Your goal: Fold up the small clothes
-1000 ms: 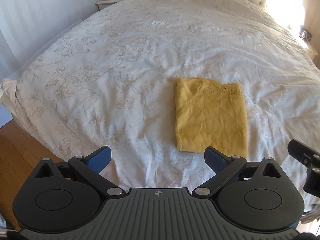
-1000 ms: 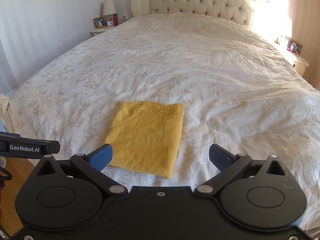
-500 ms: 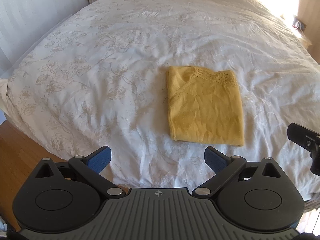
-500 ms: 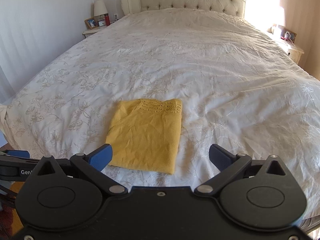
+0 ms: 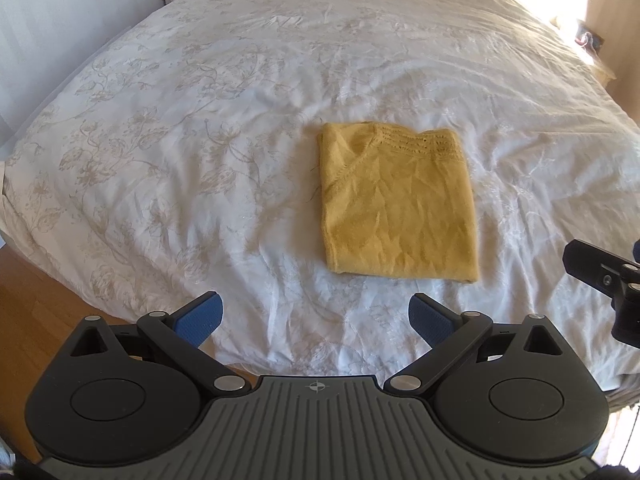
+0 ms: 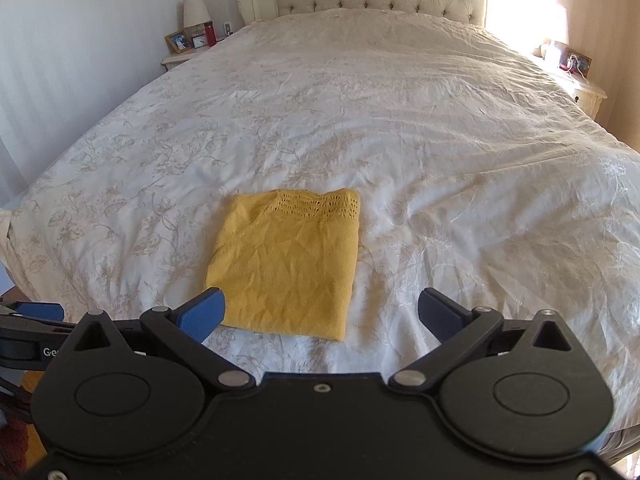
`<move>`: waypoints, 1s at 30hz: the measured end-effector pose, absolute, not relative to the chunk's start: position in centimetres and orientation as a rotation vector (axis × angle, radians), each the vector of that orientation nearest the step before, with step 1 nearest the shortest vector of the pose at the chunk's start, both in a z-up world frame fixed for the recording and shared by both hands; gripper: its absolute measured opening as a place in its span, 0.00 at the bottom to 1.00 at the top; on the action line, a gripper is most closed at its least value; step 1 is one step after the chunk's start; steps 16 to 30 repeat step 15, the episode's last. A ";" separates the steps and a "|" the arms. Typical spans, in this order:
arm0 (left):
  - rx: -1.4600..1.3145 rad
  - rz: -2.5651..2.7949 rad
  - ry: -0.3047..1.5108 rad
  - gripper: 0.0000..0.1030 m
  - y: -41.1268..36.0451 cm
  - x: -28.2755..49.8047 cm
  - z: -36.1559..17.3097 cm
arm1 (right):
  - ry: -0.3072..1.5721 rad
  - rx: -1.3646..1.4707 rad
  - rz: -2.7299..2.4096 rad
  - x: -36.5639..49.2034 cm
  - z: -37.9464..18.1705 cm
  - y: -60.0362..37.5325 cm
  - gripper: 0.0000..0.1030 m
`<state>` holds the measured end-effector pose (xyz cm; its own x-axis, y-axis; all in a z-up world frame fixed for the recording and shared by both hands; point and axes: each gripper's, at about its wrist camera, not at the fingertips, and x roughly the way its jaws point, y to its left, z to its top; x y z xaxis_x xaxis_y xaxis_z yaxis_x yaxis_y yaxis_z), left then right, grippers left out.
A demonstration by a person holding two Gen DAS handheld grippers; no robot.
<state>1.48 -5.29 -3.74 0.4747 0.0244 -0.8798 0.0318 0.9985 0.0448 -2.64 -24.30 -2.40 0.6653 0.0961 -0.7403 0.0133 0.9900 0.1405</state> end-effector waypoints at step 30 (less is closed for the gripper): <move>0.063 -0.015 1.089 0.98 -6.1 1.9 -4.0 | 0.851 0.152 0.046 -2.5 -2.9 -24.5 0.99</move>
